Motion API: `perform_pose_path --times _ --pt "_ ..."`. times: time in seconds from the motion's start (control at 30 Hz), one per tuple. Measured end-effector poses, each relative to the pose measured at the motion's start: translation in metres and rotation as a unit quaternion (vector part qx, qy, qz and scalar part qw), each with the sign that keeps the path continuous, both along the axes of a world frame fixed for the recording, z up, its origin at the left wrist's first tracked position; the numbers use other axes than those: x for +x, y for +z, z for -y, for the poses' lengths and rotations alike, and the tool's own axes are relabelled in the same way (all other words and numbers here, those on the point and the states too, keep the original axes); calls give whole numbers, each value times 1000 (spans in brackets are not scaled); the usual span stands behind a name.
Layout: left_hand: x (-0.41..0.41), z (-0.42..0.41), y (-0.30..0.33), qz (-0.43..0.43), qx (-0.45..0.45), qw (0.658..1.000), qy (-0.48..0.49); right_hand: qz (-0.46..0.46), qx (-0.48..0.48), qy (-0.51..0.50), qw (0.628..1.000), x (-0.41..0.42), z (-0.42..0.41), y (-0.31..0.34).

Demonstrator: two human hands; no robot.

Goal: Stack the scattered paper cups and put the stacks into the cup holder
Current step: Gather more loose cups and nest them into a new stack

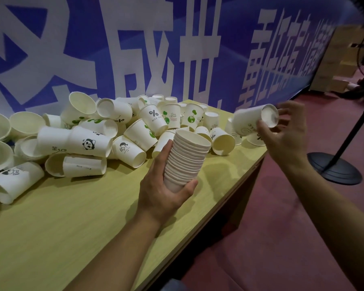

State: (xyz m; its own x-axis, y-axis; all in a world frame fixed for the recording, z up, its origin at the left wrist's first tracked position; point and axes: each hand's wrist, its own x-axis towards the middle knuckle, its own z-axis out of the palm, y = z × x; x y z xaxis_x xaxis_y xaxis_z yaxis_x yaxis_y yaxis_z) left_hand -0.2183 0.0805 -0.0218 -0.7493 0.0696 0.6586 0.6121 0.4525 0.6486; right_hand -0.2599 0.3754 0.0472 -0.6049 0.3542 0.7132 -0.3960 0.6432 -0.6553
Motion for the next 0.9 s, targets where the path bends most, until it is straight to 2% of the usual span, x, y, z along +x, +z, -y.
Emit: perform_pose_path --times 0.17,0.33,0.5,0.7,0.8,0.9 --pt "2 1 1 -2 -24 1000 -18 -27 -35 181 982 23 57 21" --pt "1 4 1 -7 -32 999 -16 -40 -11 279 959 28 99 24" --pt "1 4 1 -9 -32 999 -6 5 -1 268 963 25 118 20" --pt "-2 6 1 -6 -35 999 7 83 42 310 946 20 110 25" --pt "-2 4 1 7 -22 1000 6 72 30 294 953 23 110 22" --pt "-4 7 -1 29 39 999 24 47 52 279 958 28 114 4"
